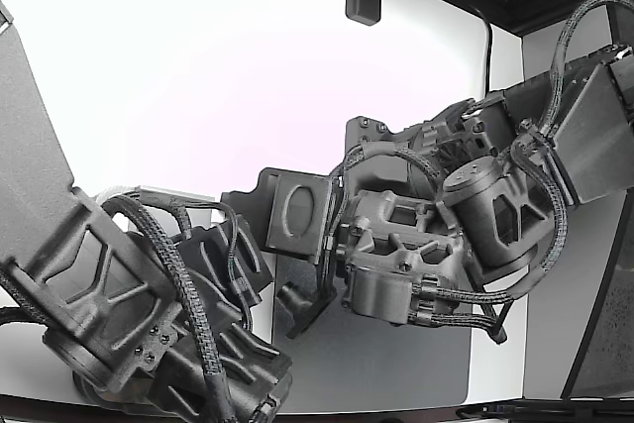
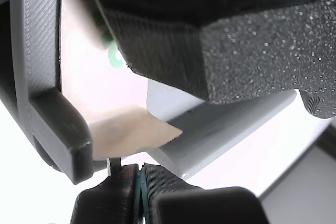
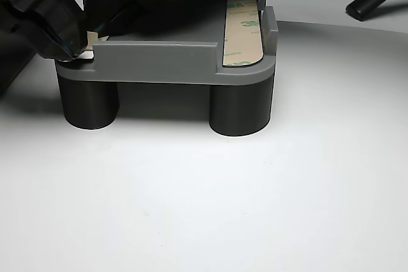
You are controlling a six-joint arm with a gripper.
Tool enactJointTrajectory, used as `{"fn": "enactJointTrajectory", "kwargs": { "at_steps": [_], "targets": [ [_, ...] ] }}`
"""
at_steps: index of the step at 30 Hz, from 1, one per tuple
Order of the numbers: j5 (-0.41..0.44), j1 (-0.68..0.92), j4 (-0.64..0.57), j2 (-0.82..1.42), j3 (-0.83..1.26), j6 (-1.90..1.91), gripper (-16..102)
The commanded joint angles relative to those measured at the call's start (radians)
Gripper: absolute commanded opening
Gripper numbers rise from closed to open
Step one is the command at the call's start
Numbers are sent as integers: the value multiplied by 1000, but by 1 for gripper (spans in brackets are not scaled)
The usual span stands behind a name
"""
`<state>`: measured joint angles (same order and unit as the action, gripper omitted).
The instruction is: Peel off protective film from adhesive tape.
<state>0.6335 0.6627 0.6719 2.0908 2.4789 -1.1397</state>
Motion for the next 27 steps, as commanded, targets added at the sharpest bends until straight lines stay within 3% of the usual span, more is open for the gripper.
{"fn": "enactJointTrajectory", "kwargs": {
  "at_steps": [1,27],
  "targets": [
    [3,-3,-2,14,-34,3,-12],
    [11,-2,18,18,-44,-2,-12]
  ]
}}
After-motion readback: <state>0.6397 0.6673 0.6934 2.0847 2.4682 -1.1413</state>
